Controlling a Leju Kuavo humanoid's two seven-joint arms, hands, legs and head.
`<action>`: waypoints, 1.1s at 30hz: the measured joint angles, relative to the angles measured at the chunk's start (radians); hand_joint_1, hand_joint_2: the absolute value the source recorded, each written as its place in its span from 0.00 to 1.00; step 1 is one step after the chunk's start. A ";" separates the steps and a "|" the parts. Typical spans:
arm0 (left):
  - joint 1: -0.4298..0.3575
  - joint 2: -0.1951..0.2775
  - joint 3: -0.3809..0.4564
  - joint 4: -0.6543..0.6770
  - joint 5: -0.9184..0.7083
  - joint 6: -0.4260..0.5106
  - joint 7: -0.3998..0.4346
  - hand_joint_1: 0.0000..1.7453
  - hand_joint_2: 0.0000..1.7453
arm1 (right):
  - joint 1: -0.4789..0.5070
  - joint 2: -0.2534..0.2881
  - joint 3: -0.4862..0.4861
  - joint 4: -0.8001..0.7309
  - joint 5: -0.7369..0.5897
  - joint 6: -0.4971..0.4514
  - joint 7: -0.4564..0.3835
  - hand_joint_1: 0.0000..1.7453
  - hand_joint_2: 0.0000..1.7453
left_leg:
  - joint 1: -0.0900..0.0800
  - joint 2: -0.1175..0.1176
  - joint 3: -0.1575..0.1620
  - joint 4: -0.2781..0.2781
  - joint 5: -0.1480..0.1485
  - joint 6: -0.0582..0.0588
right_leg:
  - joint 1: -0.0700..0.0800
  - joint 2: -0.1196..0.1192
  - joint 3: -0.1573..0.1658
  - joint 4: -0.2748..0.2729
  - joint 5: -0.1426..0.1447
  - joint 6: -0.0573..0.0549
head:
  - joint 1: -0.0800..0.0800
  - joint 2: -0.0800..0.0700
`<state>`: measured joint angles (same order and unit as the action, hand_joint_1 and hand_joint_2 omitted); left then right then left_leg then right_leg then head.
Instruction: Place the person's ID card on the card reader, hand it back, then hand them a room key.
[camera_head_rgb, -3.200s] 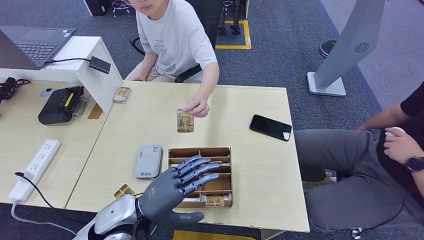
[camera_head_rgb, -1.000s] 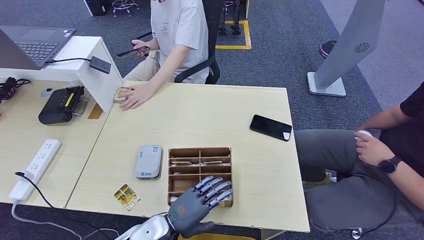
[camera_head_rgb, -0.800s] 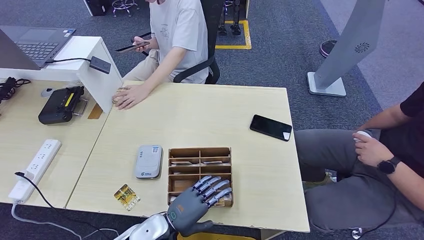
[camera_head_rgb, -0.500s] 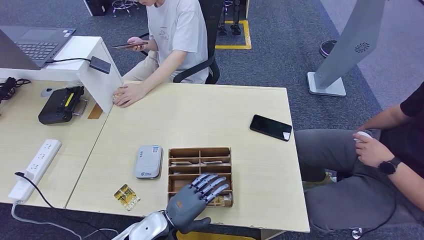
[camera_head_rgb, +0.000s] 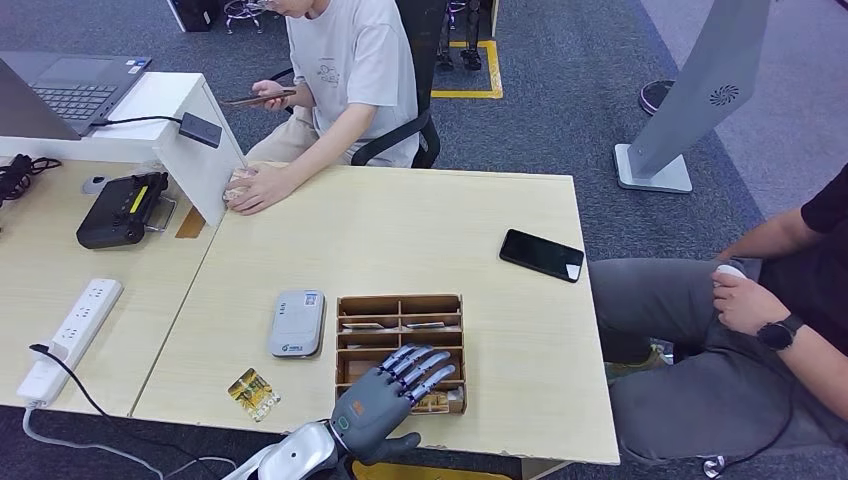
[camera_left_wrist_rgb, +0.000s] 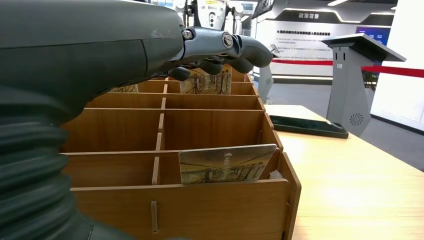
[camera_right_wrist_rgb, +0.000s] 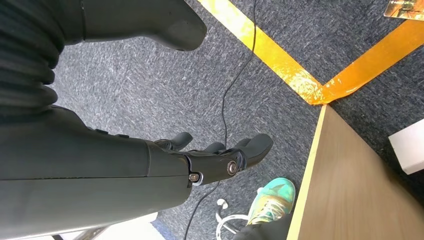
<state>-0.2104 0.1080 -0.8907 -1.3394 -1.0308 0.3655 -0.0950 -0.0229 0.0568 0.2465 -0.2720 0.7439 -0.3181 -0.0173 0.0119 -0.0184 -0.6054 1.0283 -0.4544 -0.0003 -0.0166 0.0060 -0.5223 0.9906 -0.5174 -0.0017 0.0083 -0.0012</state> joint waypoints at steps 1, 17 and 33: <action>0.000 0.000 0.000 0.000 0.000 0.000 0.000 0.00 1.00 | 0.000 0.000 0.000 0.000 0.000 0.000 0.000 0.00 1.00 | 0.000 0.000 0.000 0.000 0.000 0.000 | 0.000 0.000 0.000 0.000 0.000 0.000 | 0.000 0.000; -0.002 0.001 0.000 0.013 0.026 -0.031 -0.023 1.00 1.00 | -0.001 0.000 0.002 0.000 -0.005 0.000 0.000 0.00 1.00 | 0.000 0.000 0.000 0.000 0.000 0.000 | 0.000 0.000 0.000 0.000 0.000 0.000 | 0.000 0.000; -0.003 0.000 0.003 0.014 0.087 -0.046 -0.050 1.00 1.00 | -0.004 0.000 0.002 -0.005 -0.020 -0.005 -0.004 0.00 1.00 | 0.000 0.000 0.000 0.000 0.000 0.000 | 0.000 0.000 0.000 0.000 0.000 0.000 | 0.000 0.000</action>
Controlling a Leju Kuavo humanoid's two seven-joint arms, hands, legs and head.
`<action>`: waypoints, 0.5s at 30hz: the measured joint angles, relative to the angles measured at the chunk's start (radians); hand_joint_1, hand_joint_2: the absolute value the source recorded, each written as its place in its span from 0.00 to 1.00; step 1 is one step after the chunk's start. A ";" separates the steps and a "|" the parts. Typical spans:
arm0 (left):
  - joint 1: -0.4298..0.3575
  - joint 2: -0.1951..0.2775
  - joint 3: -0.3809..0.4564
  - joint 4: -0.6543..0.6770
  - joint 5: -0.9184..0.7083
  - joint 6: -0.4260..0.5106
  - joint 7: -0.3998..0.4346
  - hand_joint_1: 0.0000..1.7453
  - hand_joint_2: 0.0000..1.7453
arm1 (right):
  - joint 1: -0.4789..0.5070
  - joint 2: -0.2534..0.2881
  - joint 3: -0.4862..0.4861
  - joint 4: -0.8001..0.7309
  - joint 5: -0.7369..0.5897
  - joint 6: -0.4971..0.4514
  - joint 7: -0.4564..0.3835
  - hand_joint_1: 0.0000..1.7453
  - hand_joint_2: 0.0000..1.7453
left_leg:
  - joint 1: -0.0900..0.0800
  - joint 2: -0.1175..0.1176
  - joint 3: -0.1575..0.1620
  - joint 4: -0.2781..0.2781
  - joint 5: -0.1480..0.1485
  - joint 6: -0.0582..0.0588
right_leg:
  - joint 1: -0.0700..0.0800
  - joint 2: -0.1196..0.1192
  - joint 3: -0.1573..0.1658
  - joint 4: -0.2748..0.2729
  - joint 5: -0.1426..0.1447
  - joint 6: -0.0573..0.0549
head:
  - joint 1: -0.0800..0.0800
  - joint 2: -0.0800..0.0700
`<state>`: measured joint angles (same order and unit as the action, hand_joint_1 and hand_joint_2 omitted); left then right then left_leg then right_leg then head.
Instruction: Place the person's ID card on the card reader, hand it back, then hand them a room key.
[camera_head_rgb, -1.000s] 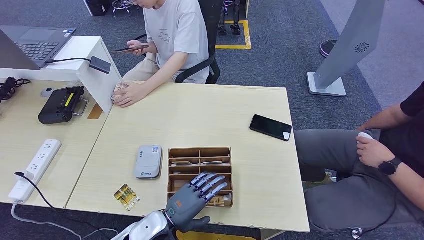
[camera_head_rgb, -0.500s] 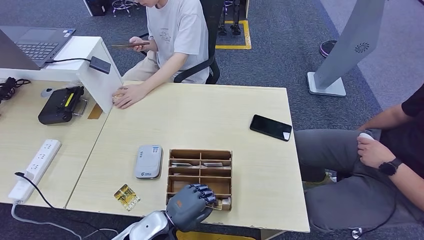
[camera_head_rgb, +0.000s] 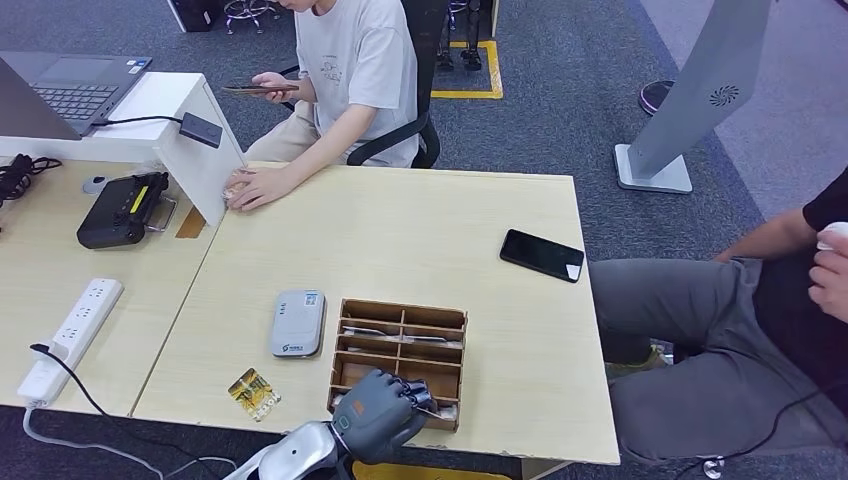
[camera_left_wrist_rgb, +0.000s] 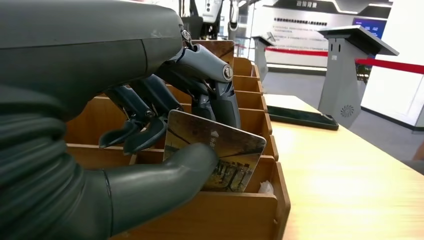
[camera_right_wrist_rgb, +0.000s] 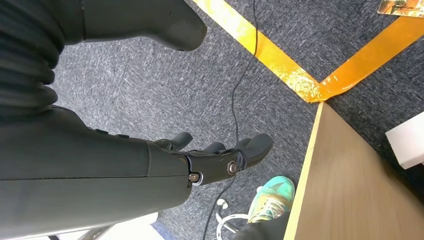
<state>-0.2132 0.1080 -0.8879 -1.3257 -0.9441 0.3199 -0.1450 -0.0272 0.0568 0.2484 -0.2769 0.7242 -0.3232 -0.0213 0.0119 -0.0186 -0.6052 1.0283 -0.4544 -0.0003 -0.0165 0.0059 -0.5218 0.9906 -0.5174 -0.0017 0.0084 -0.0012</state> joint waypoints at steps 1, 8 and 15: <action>-0.001 0.001 0.005 -0.001 0.028 -0.004 -0.010 1.00 1.00 | 0.000 0.000 0.000 0.000 0.000 0.000 -0.001 0.00 1.00 | 0.000 0.000 0.000 0.000 0.000 0.000 | 0.000 0.000 0.000 0.000 0.000 0.000 | 0.000 0.000; -0.064 0.092 0.111 -0.202 0.274 -0.093 -0.088 1.00 1.00 | 0.002 0.000 0.000 0.001 -0.015 -0.016 -0.021 0.00 1.00 | 0.000 0.000 0.000 0.000 0.001 -0.001 | 0.000 0.000 -0.001 0.002 0.000 0.000 | 0.000 0.000; -0.119 0.184 0.220 -0.451 0.278 -0.090 -0.122 1.00 1.00 | 0.005 0.000 0.000 0.006 -0.028 -0.021 -0.035 0.00 1.00 | 0.000 0.000 0.000 0.000 0.001 -0.001 | 0.000 0.000 -0.001 0.002 0.000 0.000 | 0.000 0.000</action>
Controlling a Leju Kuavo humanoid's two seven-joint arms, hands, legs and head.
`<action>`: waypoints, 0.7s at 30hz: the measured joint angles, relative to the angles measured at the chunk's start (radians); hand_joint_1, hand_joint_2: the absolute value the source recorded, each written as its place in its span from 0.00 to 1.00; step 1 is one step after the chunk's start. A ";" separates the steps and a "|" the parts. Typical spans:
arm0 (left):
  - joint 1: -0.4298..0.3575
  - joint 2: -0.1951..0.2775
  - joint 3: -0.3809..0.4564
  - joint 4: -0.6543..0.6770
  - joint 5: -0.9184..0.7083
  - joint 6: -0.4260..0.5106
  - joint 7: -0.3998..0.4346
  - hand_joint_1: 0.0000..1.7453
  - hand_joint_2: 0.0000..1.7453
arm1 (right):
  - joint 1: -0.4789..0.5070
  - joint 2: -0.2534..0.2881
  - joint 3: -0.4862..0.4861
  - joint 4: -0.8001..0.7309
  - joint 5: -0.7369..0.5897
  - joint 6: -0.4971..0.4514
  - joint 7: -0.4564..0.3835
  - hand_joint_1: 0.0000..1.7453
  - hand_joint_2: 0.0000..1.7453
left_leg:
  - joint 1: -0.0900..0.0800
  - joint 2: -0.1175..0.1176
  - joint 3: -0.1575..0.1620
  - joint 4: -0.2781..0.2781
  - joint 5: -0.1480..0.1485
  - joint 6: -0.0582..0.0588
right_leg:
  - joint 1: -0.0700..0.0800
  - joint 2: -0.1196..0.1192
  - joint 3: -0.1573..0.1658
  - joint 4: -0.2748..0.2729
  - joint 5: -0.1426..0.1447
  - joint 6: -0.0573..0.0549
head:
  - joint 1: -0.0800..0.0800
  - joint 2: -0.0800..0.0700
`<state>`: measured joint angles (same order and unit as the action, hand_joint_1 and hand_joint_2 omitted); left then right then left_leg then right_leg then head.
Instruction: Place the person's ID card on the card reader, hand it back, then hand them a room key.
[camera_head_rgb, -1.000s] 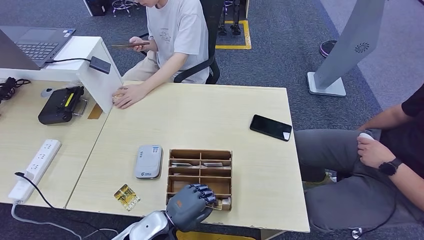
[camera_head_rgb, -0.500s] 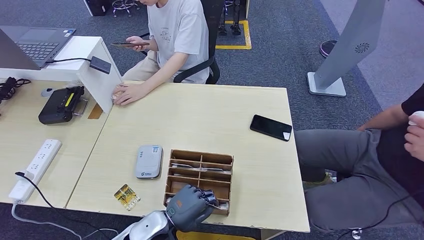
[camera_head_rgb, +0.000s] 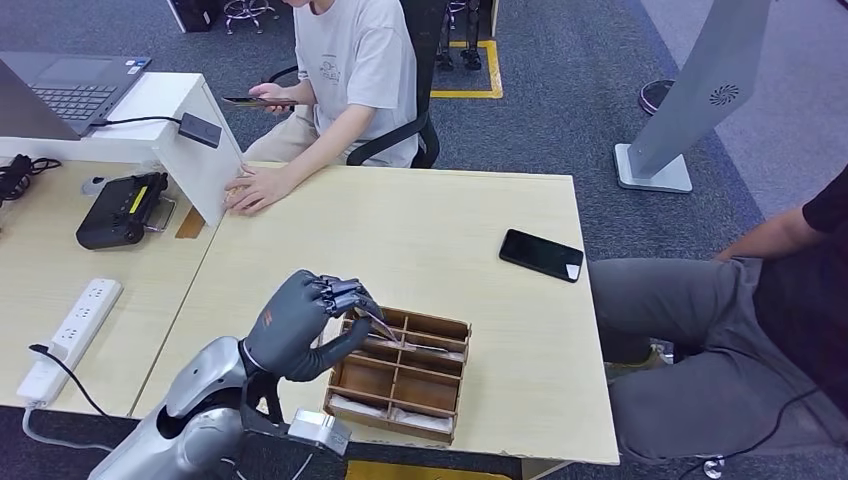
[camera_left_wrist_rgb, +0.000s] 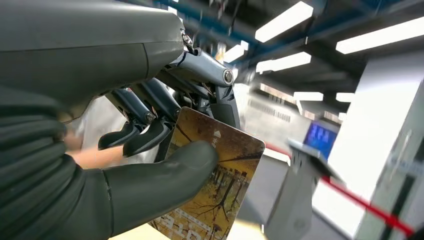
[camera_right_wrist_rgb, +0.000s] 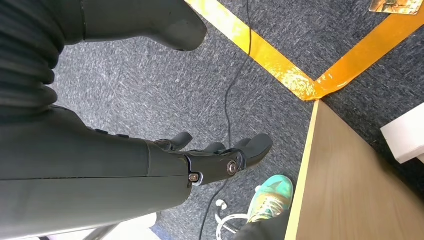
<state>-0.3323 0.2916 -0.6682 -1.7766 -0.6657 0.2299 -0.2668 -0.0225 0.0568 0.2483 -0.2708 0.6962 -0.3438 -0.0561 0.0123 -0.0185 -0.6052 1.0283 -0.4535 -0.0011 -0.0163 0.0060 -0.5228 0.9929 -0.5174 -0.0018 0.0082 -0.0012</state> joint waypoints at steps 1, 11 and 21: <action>-0.002 0.011 0.010 -0.021 -0.012 0.017 0.002 1.00 1.00 | 0.000 0.000 0.000 0.001 -0.001 0.000 -0.001 0.00 1.00 | 0.000 0.000 0.000 0.000 0.000 0.000 | 0.000 0.000 0.000 0.000 0.000 0.000 | 0.000 0.000; -0.013 0.061 0.096 -0.067 -0.153 0.104 0.104 1.00 1.00 | 0.000 0.000 0.001 0.004 0.007 -0.001 0.005 0.00 1.00 | 0.000 0.000 0.000 0.000 0.000 0.000 | 0.000 0.000 0.000 0.000 0.000 0.000 | 0.000 0.000; -0.062 0.046 0.189 0.138 -0.410 0.164 0.323 1.00 1.00 | 0.000 0.000 0.011 0.004 0.013 -0.003 0.020 0.00 1.00 | 0.000 0.000 0.000 0.000 0.000 0.000 | 0.000 0.000 -0.001 0.000 0.000 0.000 | 0.000 0.000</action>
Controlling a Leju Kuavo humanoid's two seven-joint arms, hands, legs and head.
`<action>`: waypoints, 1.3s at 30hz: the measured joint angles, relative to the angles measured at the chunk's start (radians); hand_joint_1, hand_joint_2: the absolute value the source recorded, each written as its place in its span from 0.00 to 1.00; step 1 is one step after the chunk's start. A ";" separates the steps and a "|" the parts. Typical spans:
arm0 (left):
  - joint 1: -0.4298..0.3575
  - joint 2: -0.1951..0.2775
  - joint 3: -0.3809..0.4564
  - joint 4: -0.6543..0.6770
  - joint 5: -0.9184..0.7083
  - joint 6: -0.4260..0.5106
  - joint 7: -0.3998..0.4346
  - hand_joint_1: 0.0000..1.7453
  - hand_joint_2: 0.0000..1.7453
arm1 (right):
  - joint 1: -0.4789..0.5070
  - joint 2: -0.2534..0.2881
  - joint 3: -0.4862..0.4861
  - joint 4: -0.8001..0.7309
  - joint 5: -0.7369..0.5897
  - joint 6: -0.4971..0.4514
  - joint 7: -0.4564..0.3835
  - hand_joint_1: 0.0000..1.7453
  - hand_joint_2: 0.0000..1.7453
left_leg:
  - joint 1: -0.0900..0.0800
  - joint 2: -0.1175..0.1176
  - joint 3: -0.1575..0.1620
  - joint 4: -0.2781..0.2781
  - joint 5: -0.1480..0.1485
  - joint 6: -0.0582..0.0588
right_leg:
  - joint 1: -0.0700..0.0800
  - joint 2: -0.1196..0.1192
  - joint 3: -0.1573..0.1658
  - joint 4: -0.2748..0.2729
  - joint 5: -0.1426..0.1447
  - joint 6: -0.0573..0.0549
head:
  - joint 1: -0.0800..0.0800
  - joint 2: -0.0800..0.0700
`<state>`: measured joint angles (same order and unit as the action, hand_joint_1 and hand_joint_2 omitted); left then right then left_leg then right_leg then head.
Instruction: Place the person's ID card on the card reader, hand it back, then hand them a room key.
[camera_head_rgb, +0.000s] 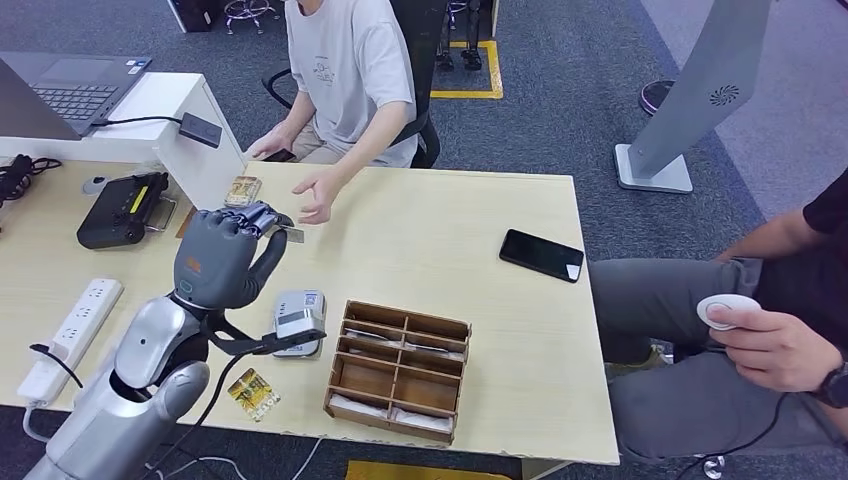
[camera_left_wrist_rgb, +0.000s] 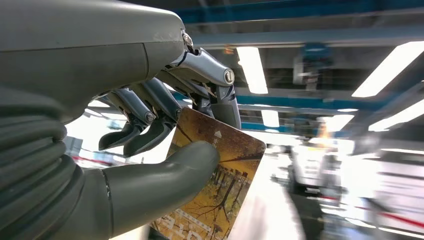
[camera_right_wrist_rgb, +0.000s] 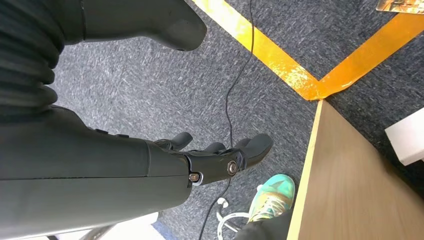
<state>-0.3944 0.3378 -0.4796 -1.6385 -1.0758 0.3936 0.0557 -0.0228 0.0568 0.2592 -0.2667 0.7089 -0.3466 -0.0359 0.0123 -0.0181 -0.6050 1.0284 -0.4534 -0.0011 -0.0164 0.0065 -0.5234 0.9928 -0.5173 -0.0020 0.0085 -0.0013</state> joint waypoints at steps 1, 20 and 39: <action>-0.007 -0.004 0.015 0.035 -0.038 0.014 0.024 1.00 1.00 | 0.000 0.000 0.003 0.000 0.001 0.000 0.004 0.00 1.00 | 0.000 0.000 0.000 0.000 0.000 0.000 | 0.000 0.001 0.000 0.000 0.000 0.000 | 0.000 0.000; -0.017 -0.019 0.111 0.195 -0.135 0.071 0.073 1.00 1.00 | 0.008 0.000 0.024 0.000 0.001 0.003 0.010 0.00 1.00 | 0.000 0.001 0.000 0.000 0.000 0.000 | 0.000 0.001 0.000 0.000 0.000 0.000 | 0.000 0.000; -0.014 -0.020 0.112 0.210 -0.111 0.062 0.057 0.00 1.00 | 0.008 0.000 0.038 0.000 -0.005 0.000 0.021 0.00 1.00 | 0.000 0.001 0.000 0.000 0.000 0.000 | 0.000 0.001 0.000 0.000 0.000 0.000 | 0.000 0.000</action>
<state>-0.4087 0.3179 -0.3674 -1.4286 -1.1870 0.4551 0.1123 -0.0146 0.0572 0.2975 -0.2670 0.7038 -0.3465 -0.0149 0.0122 -0.0170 -0.6054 1.0284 -0.4535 -0.0012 -0.0164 0.0078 -0.5239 0.9928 -0.5170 -0.0023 0.0084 -0.0012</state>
